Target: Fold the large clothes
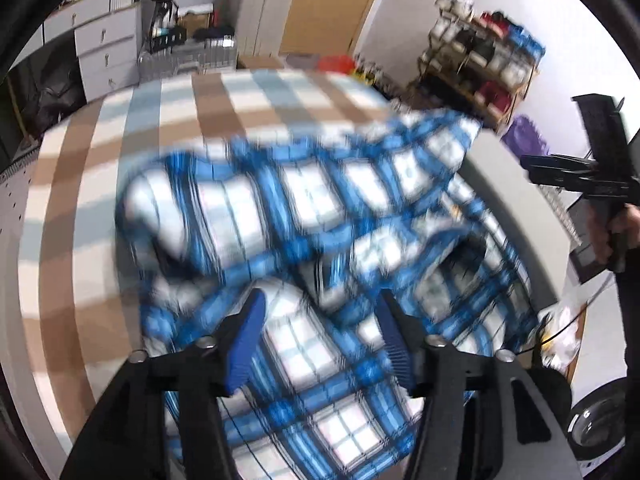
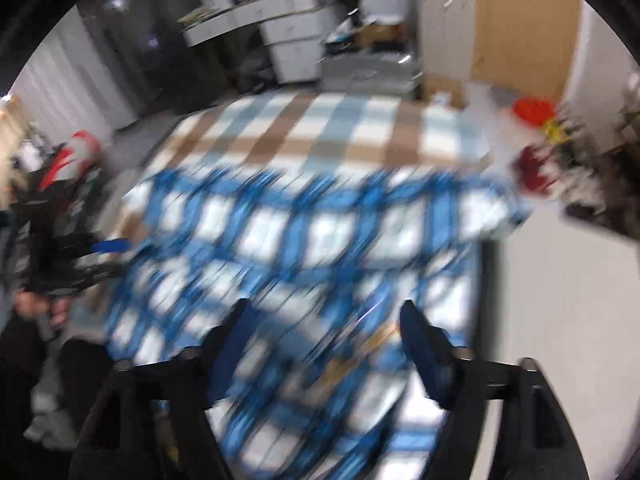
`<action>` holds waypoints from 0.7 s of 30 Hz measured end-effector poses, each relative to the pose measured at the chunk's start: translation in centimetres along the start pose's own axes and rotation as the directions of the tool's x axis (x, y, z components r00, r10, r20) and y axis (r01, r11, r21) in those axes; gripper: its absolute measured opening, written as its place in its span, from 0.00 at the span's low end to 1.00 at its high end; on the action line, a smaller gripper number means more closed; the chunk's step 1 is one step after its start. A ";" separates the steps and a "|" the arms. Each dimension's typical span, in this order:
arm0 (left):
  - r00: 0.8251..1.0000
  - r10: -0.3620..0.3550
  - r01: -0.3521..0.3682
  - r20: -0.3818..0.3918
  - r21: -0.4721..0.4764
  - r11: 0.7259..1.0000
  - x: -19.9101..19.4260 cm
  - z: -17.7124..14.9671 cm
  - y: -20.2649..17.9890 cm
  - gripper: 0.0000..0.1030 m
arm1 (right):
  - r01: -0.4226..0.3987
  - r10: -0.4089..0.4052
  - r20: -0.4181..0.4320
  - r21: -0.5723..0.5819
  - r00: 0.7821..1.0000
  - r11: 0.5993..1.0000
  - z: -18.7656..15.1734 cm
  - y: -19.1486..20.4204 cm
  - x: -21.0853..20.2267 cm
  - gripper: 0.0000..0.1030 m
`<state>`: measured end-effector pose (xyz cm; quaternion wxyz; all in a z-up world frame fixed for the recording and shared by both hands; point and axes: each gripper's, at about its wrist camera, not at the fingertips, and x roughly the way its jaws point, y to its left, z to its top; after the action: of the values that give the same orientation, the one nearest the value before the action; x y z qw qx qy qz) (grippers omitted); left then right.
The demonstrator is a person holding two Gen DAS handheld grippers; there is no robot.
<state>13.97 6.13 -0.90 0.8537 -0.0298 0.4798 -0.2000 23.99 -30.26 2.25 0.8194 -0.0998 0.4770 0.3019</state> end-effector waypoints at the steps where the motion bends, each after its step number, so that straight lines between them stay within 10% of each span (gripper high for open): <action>1: 1.000 0.010 -0.011 0.020 0.004 1.000 -0.1 0.6 -0.2 0.53 | 0.052 -0.052 0.006 0.009 0.999 0.999 1.5 -0.6 0.7 0.79; 10: 0.999 0.035 -0.035 -0.006 -0.145 0.989 5.7 3.8 2.1 0.54 | 0.333 -0.317 -0.151 0.090 0.936 0.939 7.4 -6.9 10.6 0.71; 14: 0.995 0.042 -0.060 -0.088 -0.221 0.973 8.3 1.7 4.9 0.54 | 0.282 -0.242 -0.215 0.183 0.946 0.942 5.8 -9.8 11.7 0.64; 18: 0.995 0.047 -0.067 -0.090 -0.233 0.970 8.7 0.0 6.2 0.53 | 0.165 -0.078 -0.275 0.310 0.958 0.936 3.4 -11.1 12.3 0.25; 21: 0.994 0.076 -0.092 -0.085 -0.206 0.974 8.1 -0.4 6.1 0.54 | 0.160 -0.069 -0.319 0.269 0.945 0.950 1.1 -9.9 12.9 0.25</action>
<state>19.25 8.85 -9.13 0.8346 -0.0916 0.5313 -0.1130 35.29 -32.53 -9.31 0.7575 -0.0516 0.6307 0.1607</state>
